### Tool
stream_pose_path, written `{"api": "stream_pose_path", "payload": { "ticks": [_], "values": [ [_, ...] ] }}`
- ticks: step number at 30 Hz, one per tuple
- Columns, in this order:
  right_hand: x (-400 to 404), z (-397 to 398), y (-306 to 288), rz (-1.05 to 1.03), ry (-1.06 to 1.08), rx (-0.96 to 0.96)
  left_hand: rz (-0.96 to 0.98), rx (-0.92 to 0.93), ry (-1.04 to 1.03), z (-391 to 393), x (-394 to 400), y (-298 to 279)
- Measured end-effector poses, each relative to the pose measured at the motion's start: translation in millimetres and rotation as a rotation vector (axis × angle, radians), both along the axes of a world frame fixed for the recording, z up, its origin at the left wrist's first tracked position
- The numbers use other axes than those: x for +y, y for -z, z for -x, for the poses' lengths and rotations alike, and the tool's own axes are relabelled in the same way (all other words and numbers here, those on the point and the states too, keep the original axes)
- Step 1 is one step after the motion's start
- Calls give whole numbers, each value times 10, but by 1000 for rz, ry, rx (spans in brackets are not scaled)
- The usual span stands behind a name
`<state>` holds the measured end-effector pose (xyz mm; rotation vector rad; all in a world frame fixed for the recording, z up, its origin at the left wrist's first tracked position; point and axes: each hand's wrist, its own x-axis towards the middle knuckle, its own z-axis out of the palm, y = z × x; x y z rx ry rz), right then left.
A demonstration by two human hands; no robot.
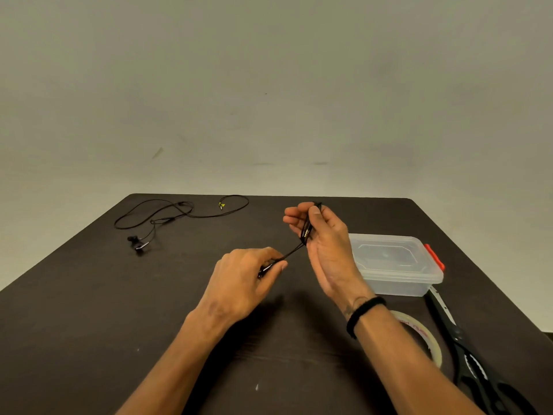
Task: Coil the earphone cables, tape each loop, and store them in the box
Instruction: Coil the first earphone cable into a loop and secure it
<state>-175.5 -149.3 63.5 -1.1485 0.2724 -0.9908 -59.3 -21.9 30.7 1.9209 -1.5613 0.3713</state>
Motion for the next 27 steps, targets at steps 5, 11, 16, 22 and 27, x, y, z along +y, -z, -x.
{"api": "stream_pose_path", "payload": {
  "ticks": [5, 11, 16, 22, 27],
  "values": [
    [3, -25, 119, 200, 67, 195, 171, 55, 101, 30, 14, -75],
    [94, 10, 151, 385, -10, 400, 365, 167, 165, 56, 42, -161],
    [183, 11, 117, 395, -125, 426, 441, 234, 152, 58, 47, -190],
    [261, 5, 113, 323, -194, 519, 435, 465, 74, 62, 6, -140],
    [362, -9, 110, 102, -310, 477, 368, 662, 8, 74, -40, -97]
  ]
}}
